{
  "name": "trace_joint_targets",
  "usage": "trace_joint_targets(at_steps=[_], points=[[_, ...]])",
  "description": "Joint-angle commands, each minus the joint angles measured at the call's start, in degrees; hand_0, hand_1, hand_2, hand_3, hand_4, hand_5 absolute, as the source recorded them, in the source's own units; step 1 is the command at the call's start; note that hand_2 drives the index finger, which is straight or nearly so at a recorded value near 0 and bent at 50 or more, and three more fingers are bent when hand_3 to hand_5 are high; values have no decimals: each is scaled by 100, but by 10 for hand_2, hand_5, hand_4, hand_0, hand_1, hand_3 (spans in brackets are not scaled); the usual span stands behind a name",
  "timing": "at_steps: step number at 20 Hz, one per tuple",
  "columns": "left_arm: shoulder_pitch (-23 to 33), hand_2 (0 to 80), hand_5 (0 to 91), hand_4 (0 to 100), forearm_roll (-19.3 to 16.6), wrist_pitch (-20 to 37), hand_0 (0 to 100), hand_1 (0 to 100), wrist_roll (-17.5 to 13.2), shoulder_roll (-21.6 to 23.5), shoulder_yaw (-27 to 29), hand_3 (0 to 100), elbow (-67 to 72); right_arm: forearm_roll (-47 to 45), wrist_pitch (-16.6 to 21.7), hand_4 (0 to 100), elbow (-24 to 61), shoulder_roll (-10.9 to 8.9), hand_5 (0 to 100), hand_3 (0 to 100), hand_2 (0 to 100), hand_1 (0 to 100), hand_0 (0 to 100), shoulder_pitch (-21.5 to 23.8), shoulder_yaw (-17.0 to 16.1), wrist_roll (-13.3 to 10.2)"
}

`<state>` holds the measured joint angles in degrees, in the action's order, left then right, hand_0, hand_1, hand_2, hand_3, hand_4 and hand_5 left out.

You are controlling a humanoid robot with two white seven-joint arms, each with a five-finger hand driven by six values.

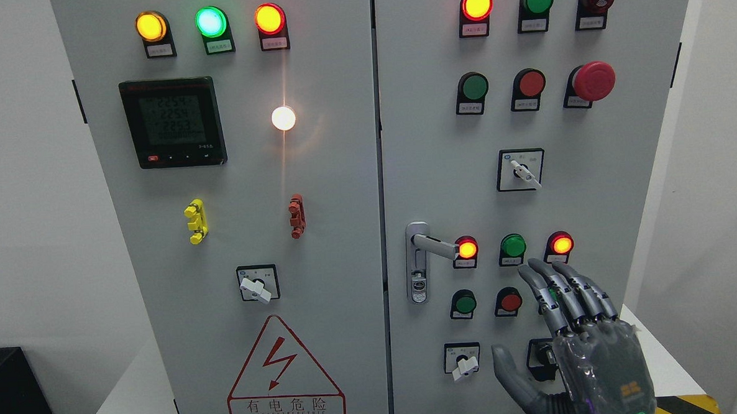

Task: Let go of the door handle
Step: 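Open the right hand fingers and pull it away from the handle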

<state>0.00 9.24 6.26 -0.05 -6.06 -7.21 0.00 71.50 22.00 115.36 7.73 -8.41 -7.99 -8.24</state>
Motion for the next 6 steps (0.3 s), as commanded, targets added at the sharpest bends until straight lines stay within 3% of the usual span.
trace_joint_targets(at_steps=[1, 6], points=[[-150, 0, 0, 0, -1, -2, 120, 556, 5, 0, 0, 0, 167, -295, 24, 0, 188, 9, 0, 0, 0, 265, 479, 6, -485, 16], [-150, 0, 0, 0, -1, -2, 120, 556, 5, 0, 0, 0, 167, -312, 23, 0, 197, 9, 0, 0, 0, 266, 476, -12, -406, 16]])
